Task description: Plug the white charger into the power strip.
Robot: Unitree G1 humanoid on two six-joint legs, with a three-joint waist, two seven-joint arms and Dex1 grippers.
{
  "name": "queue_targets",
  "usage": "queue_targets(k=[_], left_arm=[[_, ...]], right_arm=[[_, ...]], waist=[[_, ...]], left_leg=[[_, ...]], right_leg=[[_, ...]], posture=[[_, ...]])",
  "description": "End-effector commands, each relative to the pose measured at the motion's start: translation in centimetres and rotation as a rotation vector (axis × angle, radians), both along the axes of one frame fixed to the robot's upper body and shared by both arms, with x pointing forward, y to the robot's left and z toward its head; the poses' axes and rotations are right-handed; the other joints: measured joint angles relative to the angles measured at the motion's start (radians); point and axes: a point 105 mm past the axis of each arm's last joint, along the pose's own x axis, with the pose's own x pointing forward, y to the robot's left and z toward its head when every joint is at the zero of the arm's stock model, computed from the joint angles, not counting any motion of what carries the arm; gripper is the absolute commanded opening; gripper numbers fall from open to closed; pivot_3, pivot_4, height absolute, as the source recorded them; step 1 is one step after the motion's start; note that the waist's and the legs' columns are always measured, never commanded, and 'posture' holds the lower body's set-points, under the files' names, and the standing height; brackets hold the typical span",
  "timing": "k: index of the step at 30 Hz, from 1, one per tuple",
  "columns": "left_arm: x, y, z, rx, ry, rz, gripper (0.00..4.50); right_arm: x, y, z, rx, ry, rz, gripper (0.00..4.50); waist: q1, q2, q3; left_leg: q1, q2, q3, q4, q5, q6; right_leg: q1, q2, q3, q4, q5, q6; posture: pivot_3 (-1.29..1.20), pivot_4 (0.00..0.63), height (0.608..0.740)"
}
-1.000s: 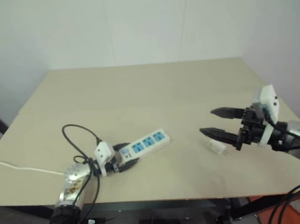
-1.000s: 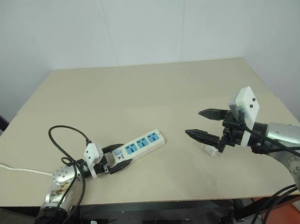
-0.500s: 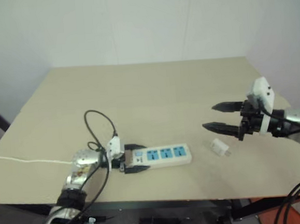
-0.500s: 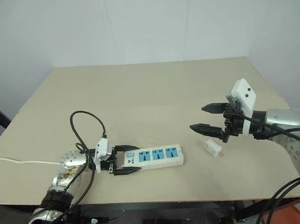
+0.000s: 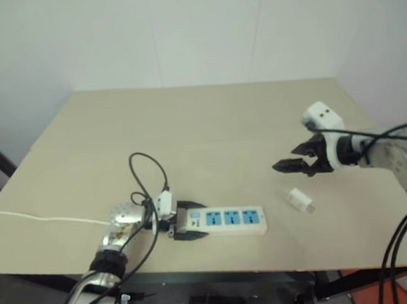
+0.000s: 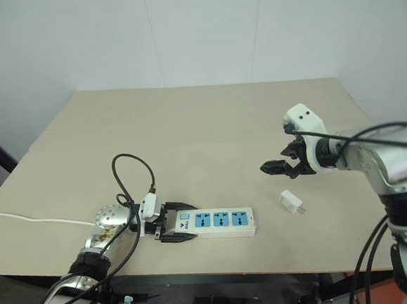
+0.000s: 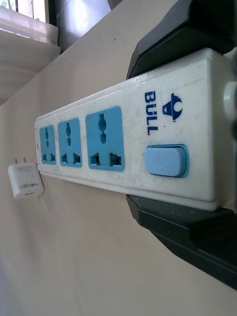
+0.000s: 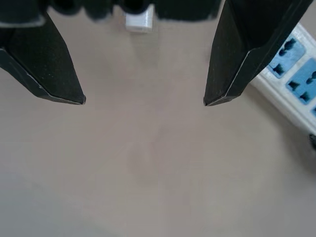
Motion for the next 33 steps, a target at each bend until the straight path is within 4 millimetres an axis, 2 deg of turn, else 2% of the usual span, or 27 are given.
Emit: queue_targets(k=[1, 6, 16, 20, 27, 30, 33], left_arm=[[-0.5, -0.5, -0.9, 0.027, 0.019, -0.030, 3.30], [-0.7, -0.8, -0.9, 0.026, 0.020, -0.047, 3.30], [-0.6, -0.7, -0.7, 0.037, 0.014, -0.057, 3.30], [-0.6, -0.8, -0.8, 0.036, 0.013, -0.053, 3.30], [-0.8, -0.6, -1.0, 0.036, 0.014, -0.044, 3.30], [-0.8, -0.6, -0.9, 0.035, 0.011, -0.037, 3.30], [-0.8, -0.5, -0.9, 0.035, 0.010, -0.032, 3.30]], right_arm=[[0.1, -0.7, 0.4, -0.063, 0.072, -0.059, 4.50], [0.2, -0.7, -0.3, -0.142, 0.191, -0.049, 4.50], [0.7, -0.5, -3.9, -0.317, 0.380, 0.055, 4.50], [0.9, -0.4, -4.9, -0.337, 0.410, 0.074, 4.50], [0.9, 0.0, -6.8, -0.353, 0.472, 0.092, 4.50], [0.7, 0.1, -7.5, -0.361, 0.493, 0.101, 3.92], [0.8, 0.0, -7.9, -0.365, 0.498, 0.100, 2.90]], waist=[[0.000, 0.000, 0.000], [-0.002, 0.000, 0.000], [-0.002, 0.001, 0.000], [-0.001, 0.002, 0.000], [-0.002, 0.002, -0.001], [-0.002, 0.002, -0.001], [-0.001, 0.002, -0.001]], left_leg=[[0.000, 0.000, 0.000, 0.000, 0.000, 0.000], [-0.001, 0.000, 0.000, 0.000, 0.000, 0.000], [-0.007, 0.000, 0.000, 0.001, 0.000, 0.000], [-0.012, -0.001, 0.000, 0.004, 0.000, 0.000], [-0.012, -0.001, 0.000, 0.004, 0.000, 0.000], [-0.012, -0.001, 0.000, 0.004, 0.000, 0.000], [-0.012, -0.001, 0.000, 0.004, 0.000, 0.000]], right_leg=[[0.000, 0.000, 0.000, 0.000, 0.000, 0.000], [-0.001, 0.000, 0.000, 0.000, 0.000, 0.001], [-0.008, 0.000, 0.000, 0.002, -0.001, 0.001], [-0.014, 0.000, 0.000, 0.005, 0.001, -0.001], [-0.015, 0.000, 0.000, 0.006, 0.001, -0.002], [-0.015, 0.000, 0.000, 0.006, 0.001, -0.002], [-0.015, 0.000, 0.000, 0.006, 0.001, -0.002]], posture=[[0.00, 0.150, 0.740], [0.00, 0.150, 0.740], [0.00, 0.150, 0.740], [0.00, 0.150, 0.740], [0.00, 0.150, 0.740], [0.00, 0.150, 0.740], [0.00, 0.150, 0.740]])
